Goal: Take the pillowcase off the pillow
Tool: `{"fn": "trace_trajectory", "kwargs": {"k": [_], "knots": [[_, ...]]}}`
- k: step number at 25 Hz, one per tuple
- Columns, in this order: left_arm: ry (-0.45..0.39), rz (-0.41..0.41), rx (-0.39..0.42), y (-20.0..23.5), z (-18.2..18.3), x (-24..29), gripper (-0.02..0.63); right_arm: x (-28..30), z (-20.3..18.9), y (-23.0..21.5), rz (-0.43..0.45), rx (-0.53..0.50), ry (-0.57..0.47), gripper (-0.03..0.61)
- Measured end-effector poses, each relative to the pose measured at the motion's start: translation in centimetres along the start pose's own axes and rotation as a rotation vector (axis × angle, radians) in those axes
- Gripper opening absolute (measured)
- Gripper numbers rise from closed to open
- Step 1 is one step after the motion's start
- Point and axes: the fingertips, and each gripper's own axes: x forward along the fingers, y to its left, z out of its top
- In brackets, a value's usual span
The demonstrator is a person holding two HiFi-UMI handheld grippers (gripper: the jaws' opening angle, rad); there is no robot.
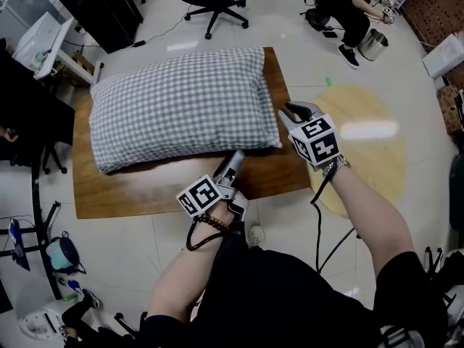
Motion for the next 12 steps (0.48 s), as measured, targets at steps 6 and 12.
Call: {"fn": "trace_trajectory", "kwargs": {"k": [6,12], "knots": [[0.032,0.036,-0.034,2.5,1.8,2.3,0.229,5.9,-1.2,-3.7,0.001,0.003,0.106,0.100],[0.061,0.062,-0.056,4.7,2.2,4.7,0.235,10.9,-4.0,-6.2,0.034,-0.023,0.198,0.132]]}}
